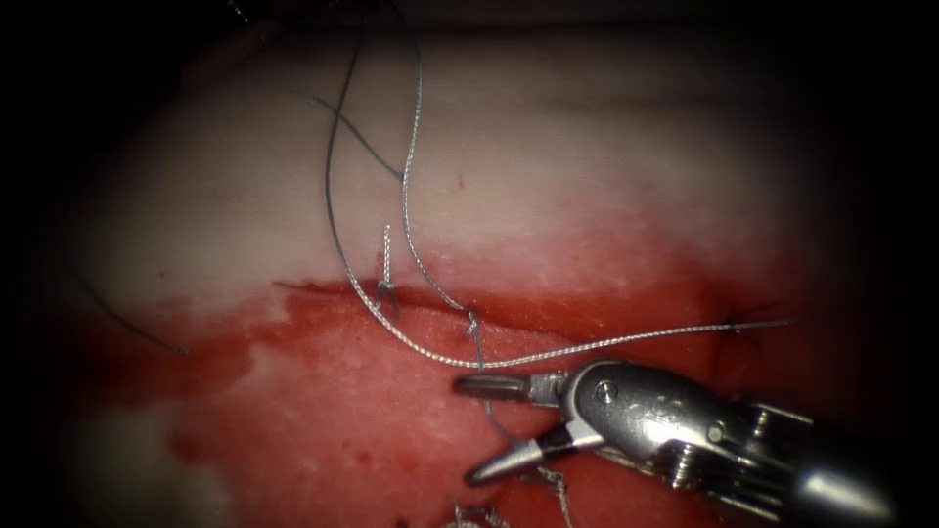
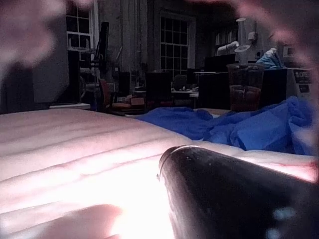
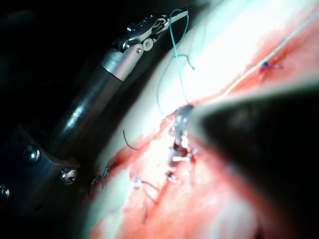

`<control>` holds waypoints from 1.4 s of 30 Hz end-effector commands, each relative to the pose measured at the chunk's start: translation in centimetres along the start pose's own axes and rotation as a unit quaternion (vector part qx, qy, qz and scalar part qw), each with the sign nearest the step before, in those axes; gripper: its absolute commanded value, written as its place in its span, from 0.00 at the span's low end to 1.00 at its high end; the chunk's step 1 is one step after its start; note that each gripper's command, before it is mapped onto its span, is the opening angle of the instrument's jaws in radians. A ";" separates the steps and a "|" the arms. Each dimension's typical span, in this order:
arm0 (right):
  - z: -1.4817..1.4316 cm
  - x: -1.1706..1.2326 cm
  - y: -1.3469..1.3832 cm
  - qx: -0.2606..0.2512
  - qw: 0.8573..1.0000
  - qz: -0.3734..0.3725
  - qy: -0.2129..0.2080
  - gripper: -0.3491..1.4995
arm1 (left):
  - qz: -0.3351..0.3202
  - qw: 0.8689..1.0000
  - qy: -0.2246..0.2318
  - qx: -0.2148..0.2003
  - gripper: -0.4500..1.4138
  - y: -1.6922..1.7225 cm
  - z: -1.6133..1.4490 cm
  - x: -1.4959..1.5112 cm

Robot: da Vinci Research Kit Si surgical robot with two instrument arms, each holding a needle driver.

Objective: Wound Closure

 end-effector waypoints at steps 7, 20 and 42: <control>0.02 -0.14 -0.07 0.003 1.000 -0.003 -0.004 0.82 | 0.001 1.000 0.004 0.003 0.00 -0.07 -0.06 0.16; 0.02 -0.14 -0.07 0.003 1.000 -0.003 -0.004 0.82 | 0.001 1.000 0.004 0.003 0.00 -0.07 -0.06 0.16; 0.02 -0.14 -0.07 0.003 1.000 -0.003 -0.004 0.82 | 0.001 1.000 0.004 0.003 0.00 -0.07 -0.06 0.16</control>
